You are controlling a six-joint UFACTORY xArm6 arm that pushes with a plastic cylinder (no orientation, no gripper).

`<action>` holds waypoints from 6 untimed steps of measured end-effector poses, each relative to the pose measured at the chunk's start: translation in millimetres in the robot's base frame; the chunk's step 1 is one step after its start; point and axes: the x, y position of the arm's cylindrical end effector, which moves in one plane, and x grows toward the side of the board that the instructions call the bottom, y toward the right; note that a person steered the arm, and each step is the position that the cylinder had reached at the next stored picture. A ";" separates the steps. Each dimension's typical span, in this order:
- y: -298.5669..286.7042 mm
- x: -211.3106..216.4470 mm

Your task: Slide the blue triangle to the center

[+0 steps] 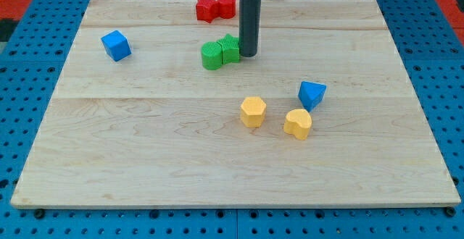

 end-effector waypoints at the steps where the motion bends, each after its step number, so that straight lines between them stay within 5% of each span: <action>1: 33.2 4.4; 3: 152.1 95.0; 6: 126.2 126.3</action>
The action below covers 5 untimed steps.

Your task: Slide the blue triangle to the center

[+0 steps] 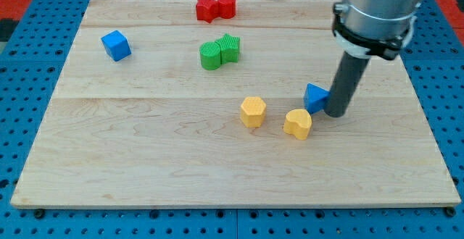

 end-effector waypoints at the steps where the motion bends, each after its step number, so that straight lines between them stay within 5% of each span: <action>1: -8.0 -10.1; 3: -86.1 -35.6; 5: -63.7 -69.4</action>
